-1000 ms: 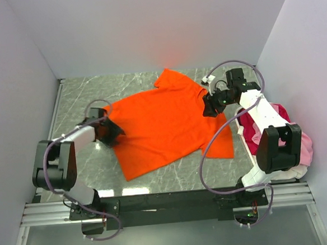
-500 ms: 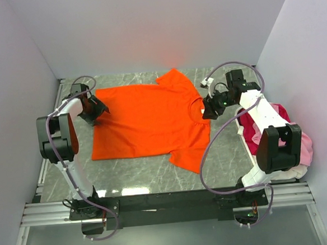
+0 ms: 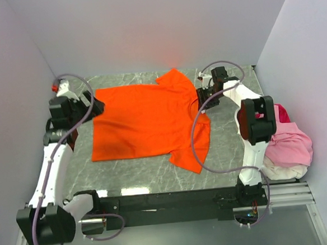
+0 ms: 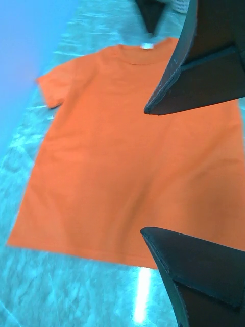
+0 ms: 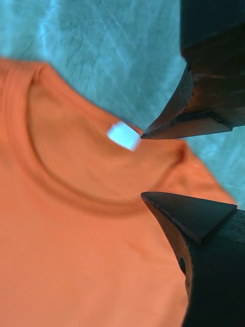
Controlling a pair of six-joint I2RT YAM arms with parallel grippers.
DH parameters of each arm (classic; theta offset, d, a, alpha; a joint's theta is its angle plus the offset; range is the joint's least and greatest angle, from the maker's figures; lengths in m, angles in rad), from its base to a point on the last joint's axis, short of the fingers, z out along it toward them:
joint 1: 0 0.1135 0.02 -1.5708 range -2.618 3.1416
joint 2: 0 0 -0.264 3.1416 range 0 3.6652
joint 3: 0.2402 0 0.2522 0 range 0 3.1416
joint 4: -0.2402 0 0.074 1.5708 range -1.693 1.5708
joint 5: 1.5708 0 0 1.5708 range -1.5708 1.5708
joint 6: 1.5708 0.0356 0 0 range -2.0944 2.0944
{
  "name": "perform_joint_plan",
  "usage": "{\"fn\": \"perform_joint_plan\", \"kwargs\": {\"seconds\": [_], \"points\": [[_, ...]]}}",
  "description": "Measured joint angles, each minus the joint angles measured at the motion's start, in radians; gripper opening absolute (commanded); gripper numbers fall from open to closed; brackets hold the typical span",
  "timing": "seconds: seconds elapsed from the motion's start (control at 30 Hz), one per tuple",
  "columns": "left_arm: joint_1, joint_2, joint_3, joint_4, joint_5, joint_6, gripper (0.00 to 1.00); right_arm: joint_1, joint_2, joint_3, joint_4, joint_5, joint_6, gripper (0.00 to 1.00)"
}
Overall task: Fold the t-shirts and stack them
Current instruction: Flatten the tshirt out
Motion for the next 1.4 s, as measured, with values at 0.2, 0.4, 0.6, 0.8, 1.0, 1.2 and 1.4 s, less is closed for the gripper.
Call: {"fn": "perform_joint_plan", "kwargs": {"seconds": [0.2, 0.4, 0.6, 0.8, 1.0, 1.2, 1.4], "points": [[-0.065, -0.118, -0.194, -0.022, -0.019, 0.069, 0.97, -0.003, 0.162, 0.107, -0.015, 0.122, 0.14, 0.48], [-0.089, -0.179, -0.217, -0.036, -0.048, 0.092, 0.97, -0.004, 0.248, 0.239, -0.045, 0.151, 0.193, 0.27], [-0.092, -0.219, -0.217, -0.026, -0.059, 0.109, 0.99, -0.006, 0.328, 0.369, -0.123, 0.143, 0.213, 0.0], [-0.092, -0.248, -0.217, -0.004, -0.059, 0.122, 0.99, -0.008, 0.383, 0.49, -0.152, 0.233, 0.218, 0.0], [-0.092, -0.232, -0.224, 0.024, -0.016, 0.142, 0.99, -0.015, 0.455, 0.732, -0.151, 0.36, 0.2, 0.0], [-0.128, -0.201, -0.277, 0.095, 0.163, 0.21, 0.99, -0.022, 0.465, 0.774, -0.099, 0.45, 0.148, 0.42], [-0.38, -0.19, -0.277, 0.093, 0.163, 0.326, 0.99, -0.024, 0.266, 0.402, -0.053, 0.418, 0.013, 0.53]]}}
